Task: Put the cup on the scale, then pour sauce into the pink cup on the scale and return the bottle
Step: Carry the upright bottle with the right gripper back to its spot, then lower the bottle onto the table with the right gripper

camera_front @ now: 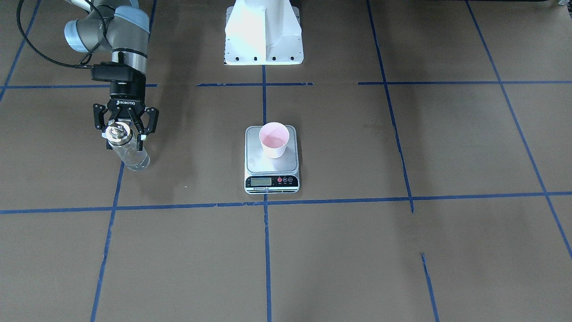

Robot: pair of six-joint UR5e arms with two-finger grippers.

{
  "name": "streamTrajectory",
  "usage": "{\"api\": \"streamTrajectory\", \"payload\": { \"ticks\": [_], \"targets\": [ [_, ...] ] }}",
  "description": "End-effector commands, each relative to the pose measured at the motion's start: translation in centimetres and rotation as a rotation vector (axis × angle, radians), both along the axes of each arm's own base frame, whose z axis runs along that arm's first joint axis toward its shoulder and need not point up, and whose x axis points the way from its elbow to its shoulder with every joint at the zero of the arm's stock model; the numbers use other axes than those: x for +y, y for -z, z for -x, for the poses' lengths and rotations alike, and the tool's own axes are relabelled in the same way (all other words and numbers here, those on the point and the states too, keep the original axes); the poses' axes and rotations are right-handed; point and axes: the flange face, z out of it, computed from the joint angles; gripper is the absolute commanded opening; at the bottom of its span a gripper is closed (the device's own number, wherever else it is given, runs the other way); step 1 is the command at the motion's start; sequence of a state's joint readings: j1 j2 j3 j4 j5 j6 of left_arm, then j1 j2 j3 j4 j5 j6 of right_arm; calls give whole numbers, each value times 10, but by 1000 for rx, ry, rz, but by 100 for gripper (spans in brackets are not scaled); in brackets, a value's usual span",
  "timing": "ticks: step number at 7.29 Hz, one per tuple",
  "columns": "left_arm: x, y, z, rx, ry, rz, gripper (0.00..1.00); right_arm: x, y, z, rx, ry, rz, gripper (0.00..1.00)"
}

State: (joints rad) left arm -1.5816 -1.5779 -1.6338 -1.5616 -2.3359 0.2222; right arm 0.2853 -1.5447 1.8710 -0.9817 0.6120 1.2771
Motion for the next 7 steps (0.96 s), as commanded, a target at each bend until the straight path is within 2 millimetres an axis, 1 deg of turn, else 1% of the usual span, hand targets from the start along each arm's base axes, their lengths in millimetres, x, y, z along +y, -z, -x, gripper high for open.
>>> {"api": "streamTrajectory", "payload": {
  "ticks": [1,2,3,5,7],
  "targets": [
    [0,-1,0,0,0,1,100,1,-5,0,-3,13,15,0],
    [0,-1,0,0,0,1,100,2,-8,0,-39,-1,28,0],
    [1,-1,0,0,0,2,100,2,-8,0,-42,-2,29,0],
    [1,-2,0,0,0,4,100,3,-15,-4,-29,4,38,0],
    [1,-2,0,-1,0,4,100,3,-18,-5,-23,4,40,3]
  ]
}}
